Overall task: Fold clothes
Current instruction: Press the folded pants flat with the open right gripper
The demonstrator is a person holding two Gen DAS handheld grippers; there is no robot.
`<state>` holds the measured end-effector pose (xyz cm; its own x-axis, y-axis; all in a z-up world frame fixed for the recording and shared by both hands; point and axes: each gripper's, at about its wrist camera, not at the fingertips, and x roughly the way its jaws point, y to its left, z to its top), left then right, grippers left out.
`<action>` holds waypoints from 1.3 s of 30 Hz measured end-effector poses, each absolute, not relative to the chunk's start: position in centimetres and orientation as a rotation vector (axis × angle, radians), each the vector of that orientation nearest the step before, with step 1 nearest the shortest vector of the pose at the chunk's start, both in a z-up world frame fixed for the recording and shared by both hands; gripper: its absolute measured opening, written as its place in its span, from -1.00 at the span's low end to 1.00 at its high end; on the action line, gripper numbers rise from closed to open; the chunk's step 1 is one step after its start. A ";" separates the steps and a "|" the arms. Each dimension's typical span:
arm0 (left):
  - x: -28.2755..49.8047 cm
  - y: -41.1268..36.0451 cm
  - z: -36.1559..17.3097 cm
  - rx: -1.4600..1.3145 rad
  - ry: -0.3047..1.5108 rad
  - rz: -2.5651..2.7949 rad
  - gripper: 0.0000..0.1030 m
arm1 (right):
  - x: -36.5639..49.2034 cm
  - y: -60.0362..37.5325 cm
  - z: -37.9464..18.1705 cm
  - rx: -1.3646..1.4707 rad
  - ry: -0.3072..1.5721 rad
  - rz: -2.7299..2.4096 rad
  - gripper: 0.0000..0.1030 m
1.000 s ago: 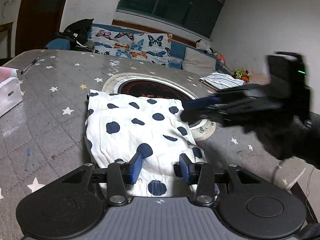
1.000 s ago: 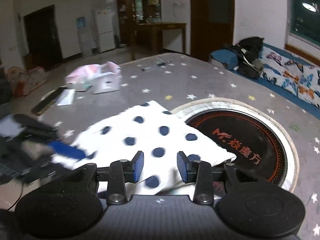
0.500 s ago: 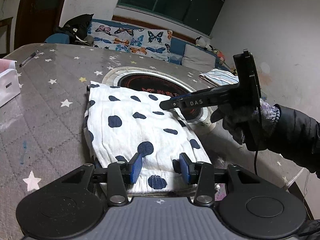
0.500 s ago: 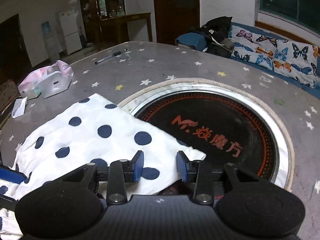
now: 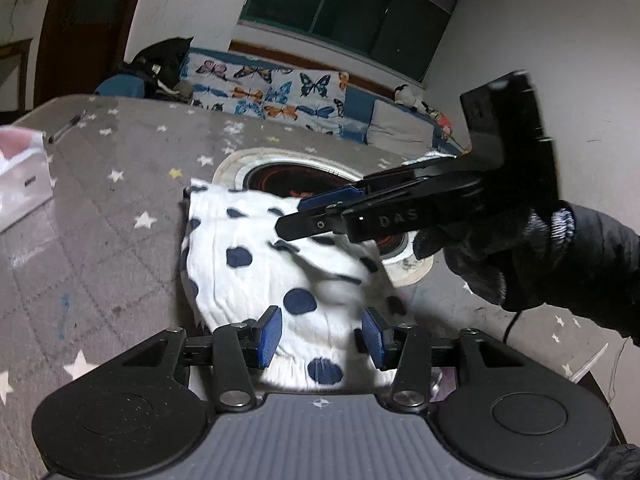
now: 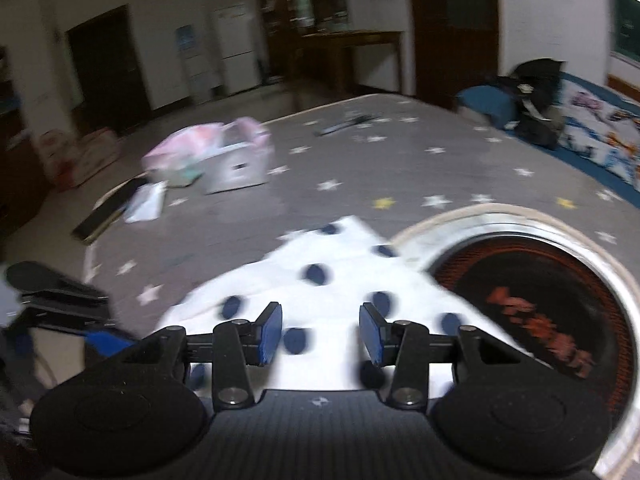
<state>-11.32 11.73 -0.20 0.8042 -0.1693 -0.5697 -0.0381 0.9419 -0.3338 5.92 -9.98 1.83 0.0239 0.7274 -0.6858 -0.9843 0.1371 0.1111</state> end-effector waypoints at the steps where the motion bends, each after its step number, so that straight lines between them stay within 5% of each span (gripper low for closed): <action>1: -11.3 11.7 -0.3 -0.343 0.638 -0.073 -0.08 | 5.3 -9.7 1.7 -0.474 0.704 1.421 -0.16; 29: -11.0 12.8 -1.3 -0.418 0.649 -0.086 -0.04 | 8.5 0.7 -0.6 -0.585 0.731 1.395 -0.16; 39: -10.8 12.3 -1.0 -0.399 0.649 -0.070 0.14 | 7.7 -2.4 1.3 -0.564 0.697 1.386 0.23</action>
